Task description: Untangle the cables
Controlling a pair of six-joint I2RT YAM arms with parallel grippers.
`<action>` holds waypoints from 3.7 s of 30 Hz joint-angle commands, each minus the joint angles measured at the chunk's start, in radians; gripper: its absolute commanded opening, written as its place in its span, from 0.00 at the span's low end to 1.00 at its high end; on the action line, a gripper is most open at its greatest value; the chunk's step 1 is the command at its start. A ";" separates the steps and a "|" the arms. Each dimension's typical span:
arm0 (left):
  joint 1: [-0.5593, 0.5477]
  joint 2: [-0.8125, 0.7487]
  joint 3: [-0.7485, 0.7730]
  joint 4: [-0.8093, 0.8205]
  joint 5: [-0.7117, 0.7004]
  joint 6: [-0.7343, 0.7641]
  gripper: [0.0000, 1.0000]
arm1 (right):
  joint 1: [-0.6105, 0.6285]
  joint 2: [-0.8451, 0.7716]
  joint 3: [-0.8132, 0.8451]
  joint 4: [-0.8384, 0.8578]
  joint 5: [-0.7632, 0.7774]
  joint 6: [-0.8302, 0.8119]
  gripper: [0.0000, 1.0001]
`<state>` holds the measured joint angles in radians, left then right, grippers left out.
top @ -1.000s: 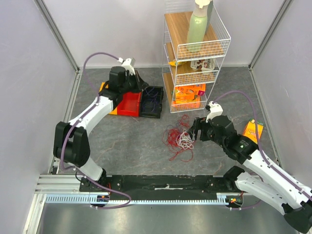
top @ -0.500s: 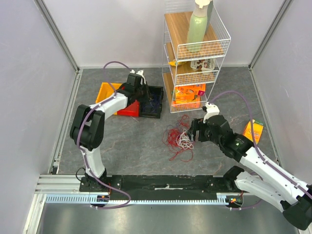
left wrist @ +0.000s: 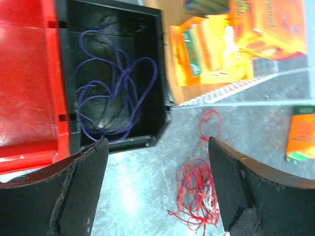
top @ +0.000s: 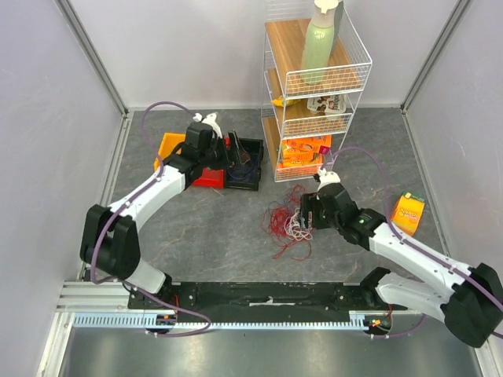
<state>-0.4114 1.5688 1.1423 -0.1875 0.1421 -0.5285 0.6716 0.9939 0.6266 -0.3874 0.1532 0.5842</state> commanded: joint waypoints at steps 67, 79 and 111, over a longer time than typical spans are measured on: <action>-0.288 -0.423 0.300 -0.256 -0.211 0.297 0.02 | -0.216 0.034 -0.180 0.207 -0.083 0.097 0.23; -0.090 -0.101 0.214 0.019 -0.228 0.220 0.02 | -0.216 -0.080 -0.148 0.134 -0.150 0.042 0.25; -0.089 -0.062 0.038 0.022 0.167 0.065 0.75 | -0.216 -0.063 -0.107 0.090 -0.202 0.000 0.33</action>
<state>-0.4782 1.5692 1.2617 -0.2291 0.0395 -0.3916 0.4595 0.9253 0.4816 -0.3038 -0.0242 0.6121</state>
